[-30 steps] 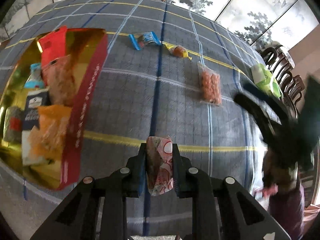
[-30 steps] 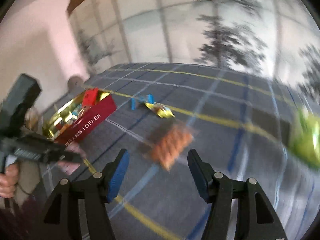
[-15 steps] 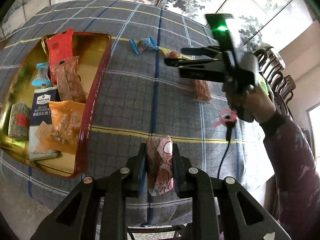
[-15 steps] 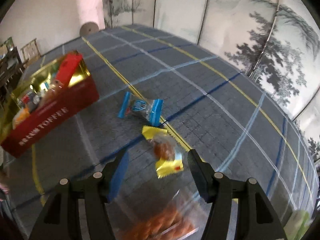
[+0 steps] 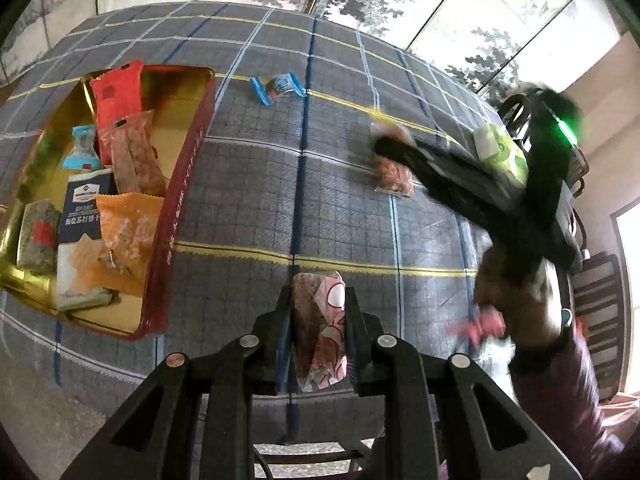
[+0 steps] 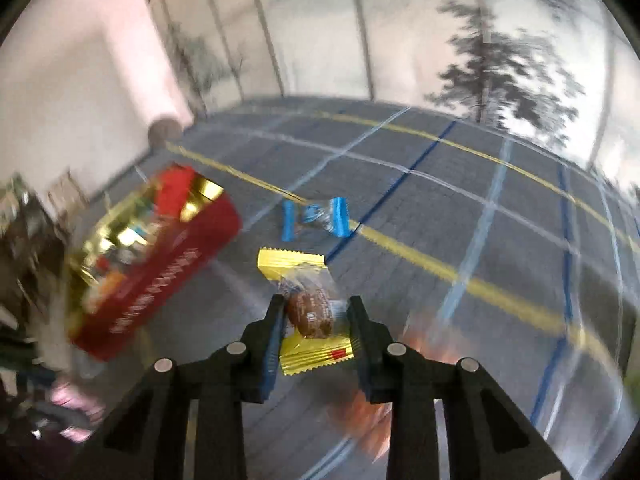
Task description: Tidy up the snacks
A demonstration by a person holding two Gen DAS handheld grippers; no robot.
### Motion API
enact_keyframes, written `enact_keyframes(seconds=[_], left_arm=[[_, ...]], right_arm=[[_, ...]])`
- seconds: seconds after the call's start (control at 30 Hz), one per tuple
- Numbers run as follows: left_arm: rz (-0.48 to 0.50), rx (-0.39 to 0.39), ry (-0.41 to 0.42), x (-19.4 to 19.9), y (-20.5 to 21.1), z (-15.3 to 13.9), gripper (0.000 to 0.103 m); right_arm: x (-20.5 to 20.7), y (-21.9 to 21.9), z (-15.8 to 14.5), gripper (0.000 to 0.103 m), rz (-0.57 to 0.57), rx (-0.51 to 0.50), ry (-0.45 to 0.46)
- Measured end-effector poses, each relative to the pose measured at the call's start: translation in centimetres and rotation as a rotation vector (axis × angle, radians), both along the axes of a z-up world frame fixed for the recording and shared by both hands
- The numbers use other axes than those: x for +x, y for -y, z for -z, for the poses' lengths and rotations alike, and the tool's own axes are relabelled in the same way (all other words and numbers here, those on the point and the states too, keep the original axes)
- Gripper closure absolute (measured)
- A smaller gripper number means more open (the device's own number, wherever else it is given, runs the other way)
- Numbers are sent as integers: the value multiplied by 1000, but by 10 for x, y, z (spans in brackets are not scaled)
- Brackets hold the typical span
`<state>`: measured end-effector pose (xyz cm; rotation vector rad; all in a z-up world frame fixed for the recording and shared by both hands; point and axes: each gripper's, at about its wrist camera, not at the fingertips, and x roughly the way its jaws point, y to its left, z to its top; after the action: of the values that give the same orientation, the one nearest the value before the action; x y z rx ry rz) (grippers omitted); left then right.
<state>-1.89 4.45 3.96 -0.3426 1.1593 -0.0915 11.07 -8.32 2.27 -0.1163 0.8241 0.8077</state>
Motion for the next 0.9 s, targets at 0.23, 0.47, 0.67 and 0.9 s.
enact_keyframes(seconds=[0.23, 0.47, 0.67, 0.9], left_arm=[[7, 32, 20, -17, 11, -5, 83], [-10, 97, 63, -29, 11, -16, 83], [-40, 137, 85, -37, 1, -21, 83], [-71, 186, 98, -44, -12, -19, 83]], right_arm=[[-76, 68, 15, 72, 224, 133, 3], [-87, 76, 28, 72, 257, 101, 25], [-90, 75, 32, 72, 257, 98, 34], [-97, 66, 33, 72, 238, 61, 60]])
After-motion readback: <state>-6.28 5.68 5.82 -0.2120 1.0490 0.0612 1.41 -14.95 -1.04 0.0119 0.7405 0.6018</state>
